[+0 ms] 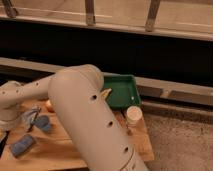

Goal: Place sponge in tray

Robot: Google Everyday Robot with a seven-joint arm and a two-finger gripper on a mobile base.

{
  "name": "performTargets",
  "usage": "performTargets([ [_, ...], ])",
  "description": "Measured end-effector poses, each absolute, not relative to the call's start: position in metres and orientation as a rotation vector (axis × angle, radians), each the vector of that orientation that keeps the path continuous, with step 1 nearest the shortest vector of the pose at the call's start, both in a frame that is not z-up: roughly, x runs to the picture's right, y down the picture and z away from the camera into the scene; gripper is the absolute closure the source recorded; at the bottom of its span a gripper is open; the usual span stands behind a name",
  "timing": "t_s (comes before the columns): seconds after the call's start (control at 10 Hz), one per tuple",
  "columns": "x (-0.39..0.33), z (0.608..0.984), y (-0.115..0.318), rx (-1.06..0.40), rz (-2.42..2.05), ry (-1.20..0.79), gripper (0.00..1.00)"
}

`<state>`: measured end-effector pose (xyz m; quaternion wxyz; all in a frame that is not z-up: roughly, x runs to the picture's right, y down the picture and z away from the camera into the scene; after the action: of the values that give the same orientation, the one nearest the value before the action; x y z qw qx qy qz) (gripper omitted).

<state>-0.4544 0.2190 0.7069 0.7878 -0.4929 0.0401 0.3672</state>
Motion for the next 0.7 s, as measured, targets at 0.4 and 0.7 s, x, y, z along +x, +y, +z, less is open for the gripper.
performTargets([
  [0.4,-0.454,0.708,0.221,-1.049,0.787,0.112,0.20],
  [0.7,-0.445,0.729,0.239,-1.027,0.784,0.193,0.20],
])
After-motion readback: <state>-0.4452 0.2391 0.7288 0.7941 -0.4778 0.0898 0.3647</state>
